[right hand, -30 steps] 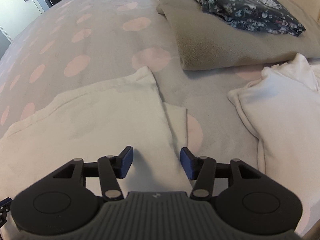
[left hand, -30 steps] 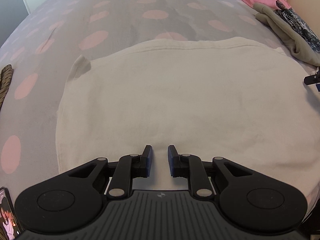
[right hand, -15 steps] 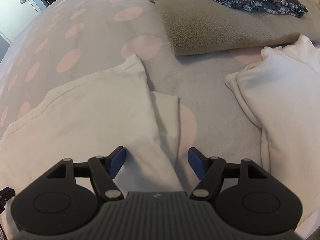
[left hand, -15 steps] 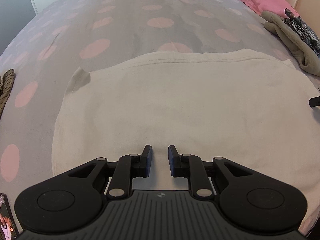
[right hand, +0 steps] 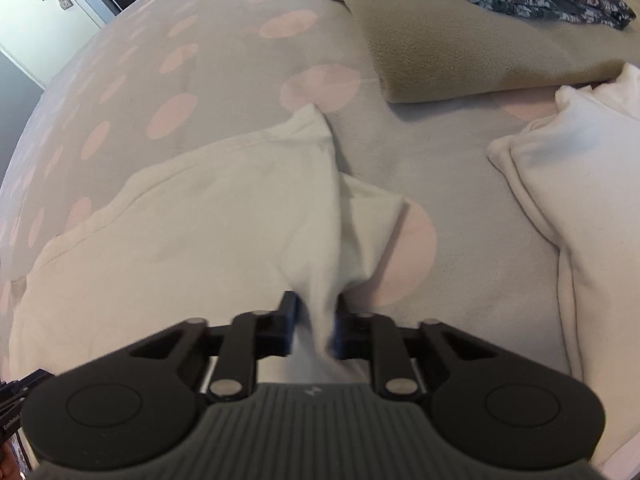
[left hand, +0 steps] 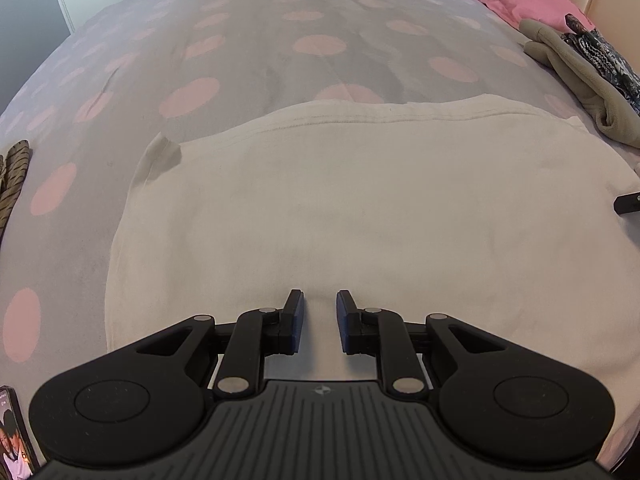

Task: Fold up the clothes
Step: 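Grasp the shirt corner with the right gripper and lift it, then fold the lifted corner over the shirt and open the right gripper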

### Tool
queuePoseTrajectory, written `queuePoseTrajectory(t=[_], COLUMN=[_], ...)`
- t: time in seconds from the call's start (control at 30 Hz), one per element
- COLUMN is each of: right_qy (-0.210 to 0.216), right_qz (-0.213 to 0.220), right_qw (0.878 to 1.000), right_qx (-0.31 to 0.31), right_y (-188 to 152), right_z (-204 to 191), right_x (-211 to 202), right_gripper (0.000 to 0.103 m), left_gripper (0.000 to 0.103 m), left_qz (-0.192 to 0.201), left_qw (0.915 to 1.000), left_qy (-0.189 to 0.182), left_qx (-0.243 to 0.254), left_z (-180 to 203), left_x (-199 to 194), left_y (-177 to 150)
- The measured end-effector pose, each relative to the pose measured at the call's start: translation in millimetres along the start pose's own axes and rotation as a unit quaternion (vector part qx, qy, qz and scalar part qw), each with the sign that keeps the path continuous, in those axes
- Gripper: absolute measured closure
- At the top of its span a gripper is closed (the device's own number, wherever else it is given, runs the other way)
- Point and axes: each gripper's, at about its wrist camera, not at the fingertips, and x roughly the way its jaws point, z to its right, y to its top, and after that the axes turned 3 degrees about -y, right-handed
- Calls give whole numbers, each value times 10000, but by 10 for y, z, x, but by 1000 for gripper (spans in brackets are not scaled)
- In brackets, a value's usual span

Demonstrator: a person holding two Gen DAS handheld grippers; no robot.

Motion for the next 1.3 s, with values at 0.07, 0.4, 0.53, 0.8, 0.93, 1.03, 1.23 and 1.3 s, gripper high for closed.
queuePoseTrajectory(t=[0.07,0.4,0.53,0.8,0.93,1.03,1.23,1.3], right_qy=[69,767,1043,1540,1637,1610,1603,1603], right_qz=[24,-39,-129,-257,-379,-516,-938,-968], right_qw=[10000,9963,9928,9823,9775,9750,9686,9660], right_qx=[-28,-375,-576,-1031,-1271,-1439,-1654,-1780], right_y=[12,-52,-100,-194,-219,-245,-428,-501], right_z=[-57,-847,-1300,-2249,-2701,-3001,-3497,-3641], right_x=[-57,-607,-831,-1157,-1090,-953,-530,-395], right_gripper=[92,93,93,93,93,93,93,93], left_gripper=[87,87,87,87,92,95,96,96], left_qz=[-17,-227,-261,116,285,257,200,171], left_qw=[10000,9997,9997,9997,9988,9981,9970,9972], left_qy=[9,101,7,-204,-237,-290,-306,-263], left_qx=[27,87,-17,34,-320,-472,-676,-686], left_z=[0,-49,-163,-449,-663,-832,-1065,-1105], left_x=[-13,-162,-279,-676,-717,-712,-694,-689], left_y=[-12,-107,-140,-185,-247,-301,-370,-367])
